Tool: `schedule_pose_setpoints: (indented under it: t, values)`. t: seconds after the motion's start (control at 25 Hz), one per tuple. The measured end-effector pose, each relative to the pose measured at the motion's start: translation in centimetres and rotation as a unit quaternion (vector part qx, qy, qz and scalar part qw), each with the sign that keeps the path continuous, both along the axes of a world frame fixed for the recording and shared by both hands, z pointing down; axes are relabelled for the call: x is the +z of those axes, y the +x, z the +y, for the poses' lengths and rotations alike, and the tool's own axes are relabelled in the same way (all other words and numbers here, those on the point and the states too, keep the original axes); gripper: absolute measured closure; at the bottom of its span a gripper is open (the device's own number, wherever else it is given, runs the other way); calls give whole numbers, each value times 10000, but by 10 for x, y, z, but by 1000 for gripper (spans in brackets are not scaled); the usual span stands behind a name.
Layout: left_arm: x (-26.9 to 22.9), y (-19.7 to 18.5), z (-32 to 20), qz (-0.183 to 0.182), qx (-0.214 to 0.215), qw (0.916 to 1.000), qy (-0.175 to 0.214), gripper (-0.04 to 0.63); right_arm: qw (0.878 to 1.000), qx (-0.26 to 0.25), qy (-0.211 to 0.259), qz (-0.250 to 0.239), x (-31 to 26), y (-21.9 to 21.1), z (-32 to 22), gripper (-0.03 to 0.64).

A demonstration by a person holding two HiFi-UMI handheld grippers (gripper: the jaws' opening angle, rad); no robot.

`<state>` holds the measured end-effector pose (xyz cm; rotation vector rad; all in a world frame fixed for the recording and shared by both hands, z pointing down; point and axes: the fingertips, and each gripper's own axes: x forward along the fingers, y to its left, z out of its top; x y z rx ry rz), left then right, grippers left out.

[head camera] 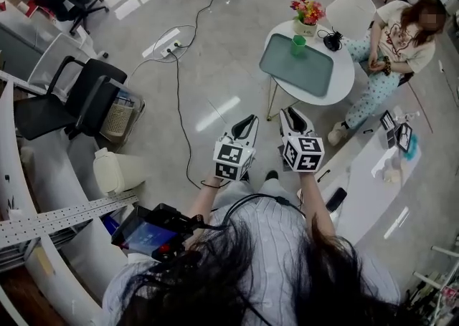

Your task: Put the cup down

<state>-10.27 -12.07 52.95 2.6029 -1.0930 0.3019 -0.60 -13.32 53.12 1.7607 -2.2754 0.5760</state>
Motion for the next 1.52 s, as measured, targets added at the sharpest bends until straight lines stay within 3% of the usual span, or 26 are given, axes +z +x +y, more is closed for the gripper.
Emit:
schedule_pose_setpoints:
  t: [0.36,0.64,1.04,1.52]
  values:
    - [6,7,30,-129,99,9998,-128,568,9998,-160,-56,70,0,3,39,511]
    - [3,34,62,-224,105,9996,-99,568,9996,-274,30,-40,-7,24,79,523]
    - [-2,70,135,-329,101,9994,-55,568,9984,-530,106,-188,-12,42,146,532]
    - [-7,87,216,-308,14,9995,57,568,9966,-765,206,-212,-16,49,230,537]
